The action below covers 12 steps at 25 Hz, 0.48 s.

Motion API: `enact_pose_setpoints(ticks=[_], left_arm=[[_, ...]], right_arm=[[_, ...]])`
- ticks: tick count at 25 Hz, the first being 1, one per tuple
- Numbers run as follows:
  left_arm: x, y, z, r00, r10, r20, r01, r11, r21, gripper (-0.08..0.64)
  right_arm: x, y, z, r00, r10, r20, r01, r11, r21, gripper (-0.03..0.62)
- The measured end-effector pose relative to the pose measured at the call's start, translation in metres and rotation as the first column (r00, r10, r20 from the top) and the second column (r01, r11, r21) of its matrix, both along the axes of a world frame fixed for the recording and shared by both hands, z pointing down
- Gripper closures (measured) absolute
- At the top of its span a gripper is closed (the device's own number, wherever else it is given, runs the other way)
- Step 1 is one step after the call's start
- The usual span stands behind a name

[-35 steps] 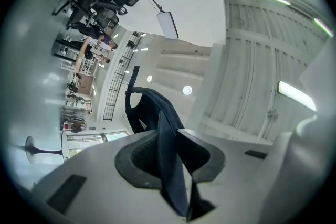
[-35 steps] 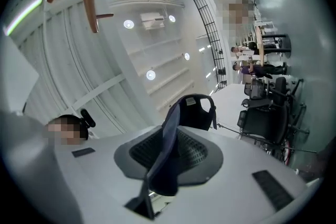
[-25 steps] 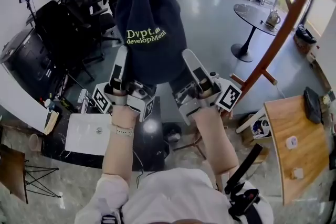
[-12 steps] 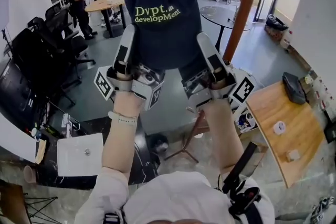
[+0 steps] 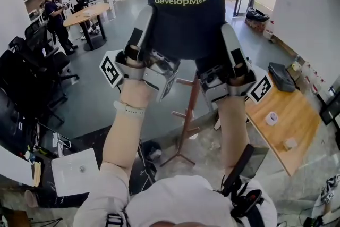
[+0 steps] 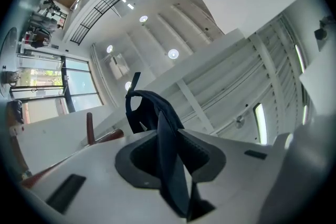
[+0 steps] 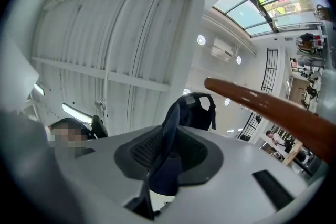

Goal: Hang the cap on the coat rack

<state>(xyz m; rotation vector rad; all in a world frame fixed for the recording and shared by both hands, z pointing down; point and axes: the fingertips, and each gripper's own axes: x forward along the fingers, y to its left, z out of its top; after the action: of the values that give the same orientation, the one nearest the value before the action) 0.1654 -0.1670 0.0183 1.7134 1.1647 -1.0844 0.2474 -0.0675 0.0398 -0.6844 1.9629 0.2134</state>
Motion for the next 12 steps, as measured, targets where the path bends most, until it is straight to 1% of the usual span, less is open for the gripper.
enact_pose_setpoints(ticks=[5, 9, 12], left_arm=[[0.028, 0.019, -0.006, 0.998, 0.062, 0.003, -0.062, 0.998, 0.021, 0.482], [0.048, 0.029, -0.005, 0.996, 0.09, 0.011, -0.091, 0.995, 0.035, 0.48], [0.062, 0.035, 0.001, 0.993, 0.115, 0.024, -0.116, 0.993, 0.03, 0.48]], right_arm=[[0.021, 0.024, -0.004, 0.998, 0.061, -0.005, -0.061, 0.998, 0.03, 0.512], [0.037, 0.035, -0.001, 0.995, 0.098, 0.0, -0.098, 0.995, 0.028, 0.512], [0.048, 0.043, 0.004, 0.993, 0.122, 0.011, -0.122, 0.992, 0.019, 0.512]])
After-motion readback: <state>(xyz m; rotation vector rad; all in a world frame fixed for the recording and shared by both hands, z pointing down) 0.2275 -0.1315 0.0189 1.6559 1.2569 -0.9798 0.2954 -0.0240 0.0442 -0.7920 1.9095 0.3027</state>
